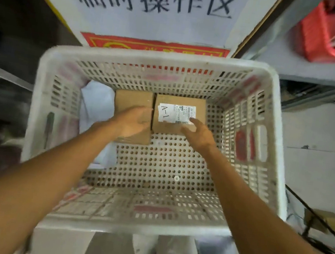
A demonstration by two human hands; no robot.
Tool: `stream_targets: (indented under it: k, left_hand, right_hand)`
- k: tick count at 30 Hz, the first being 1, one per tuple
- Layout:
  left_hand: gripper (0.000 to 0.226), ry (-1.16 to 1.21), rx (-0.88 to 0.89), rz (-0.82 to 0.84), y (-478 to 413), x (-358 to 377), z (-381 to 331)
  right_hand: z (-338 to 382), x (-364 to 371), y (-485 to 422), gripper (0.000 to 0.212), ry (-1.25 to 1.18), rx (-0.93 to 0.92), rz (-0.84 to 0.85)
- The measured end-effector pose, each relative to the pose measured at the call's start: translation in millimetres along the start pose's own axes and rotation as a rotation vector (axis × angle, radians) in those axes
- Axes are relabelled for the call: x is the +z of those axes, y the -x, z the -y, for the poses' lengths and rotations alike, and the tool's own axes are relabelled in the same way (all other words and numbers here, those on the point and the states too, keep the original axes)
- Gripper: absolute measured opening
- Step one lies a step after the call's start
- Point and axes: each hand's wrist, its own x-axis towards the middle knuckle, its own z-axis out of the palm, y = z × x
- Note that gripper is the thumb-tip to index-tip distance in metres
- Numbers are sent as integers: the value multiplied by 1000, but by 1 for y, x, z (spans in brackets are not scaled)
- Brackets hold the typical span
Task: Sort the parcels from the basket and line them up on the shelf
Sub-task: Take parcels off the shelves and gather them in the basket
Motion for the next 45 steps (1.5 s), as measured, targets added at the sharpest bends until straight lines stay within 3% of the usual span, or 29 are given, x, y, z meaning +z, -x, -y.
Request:
stream_targets:
  k: [8,14,19,22,29,35,40,45]
  left_hand:
    - [41,172,122,-114,104,-119,-13]
    - [35,68,196,-325,202,-206,-28]
    - [35,13,128,-574,289,-270,-11]
    - [36,16,25,-715,337,-289,10]
    - [43,-8,-220,-964,442,-281,41]
    - [43,27,-446,-1156,545,-255,76]
    - [42,104,-592,-1365,632,-217,98]
    - [43,140,-715,-1459,716,-168,123]
  right_hand:
    - [129,-9,108,57,-18,-325,-38]
    - [243,-7,164,45,-73,-567,-89]
    - [323,3,200,40,-71,-792,-29]
    - [360,14,226,48,-30,-936,36]
    - [424,40,296,64,174,-1181,272]
    - [453,110,360,71,218,-1314,492]
    - [461,173,425,61,264,-1442,657]
    - [458,235,502,54,289,-1561,777]
